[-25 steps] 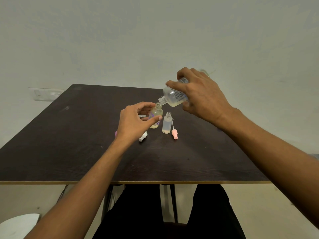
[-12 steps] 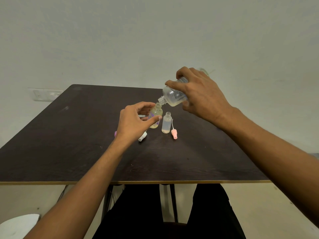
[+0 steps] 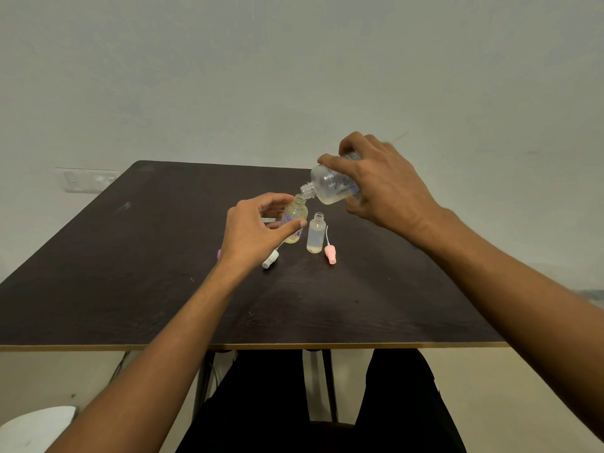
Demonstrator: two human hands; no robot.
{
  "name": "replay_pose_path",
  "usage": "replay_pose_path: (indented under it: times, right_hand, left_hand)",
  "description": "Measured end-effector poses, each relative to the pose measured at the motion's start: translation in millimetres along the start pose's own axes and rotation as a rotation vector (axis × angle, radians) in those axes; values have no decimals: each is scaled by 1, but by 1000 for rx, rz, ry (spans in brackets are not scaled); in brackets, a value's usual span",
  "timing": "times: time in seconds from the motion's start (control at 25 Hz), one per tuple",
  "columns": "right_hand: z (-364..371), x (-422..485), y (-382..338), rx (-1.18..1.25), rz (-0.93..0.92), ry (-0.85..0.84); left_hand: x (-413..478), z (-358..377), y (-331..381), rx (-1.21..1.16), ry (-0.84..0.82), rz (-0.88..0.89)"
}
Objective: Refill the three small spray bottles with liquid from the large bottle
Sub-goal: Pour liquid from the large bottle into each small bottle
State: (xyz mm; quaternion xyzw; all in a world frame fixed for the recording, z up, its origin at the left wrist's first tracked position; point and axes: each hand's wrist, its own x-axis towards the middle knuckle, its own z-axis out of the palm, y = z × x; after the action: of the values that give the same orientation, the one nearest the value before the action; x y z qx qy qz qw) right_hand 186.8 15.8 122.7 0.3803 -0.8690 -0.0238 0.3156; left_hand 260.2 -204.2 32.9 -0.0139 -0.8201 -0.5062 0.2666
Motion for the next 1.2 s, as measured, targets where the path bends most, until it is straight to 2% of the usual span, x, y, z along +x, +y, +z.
replay_pose_path:
  times: [0.64, 0.96, 1.2]
  right_hand:
    - [2, -13, 0, 126, 97, -2]
    - [10, -27, 6, 507, 333, 67]
    - [13, -46, 14, 729, 586, 94]
  left_hand:
    - [0, 1, 3, 0, 7, 6]
    - [-1, 1, 0, -6, 12, -7]
    - [0, 0, 0, -28, 25, -18]
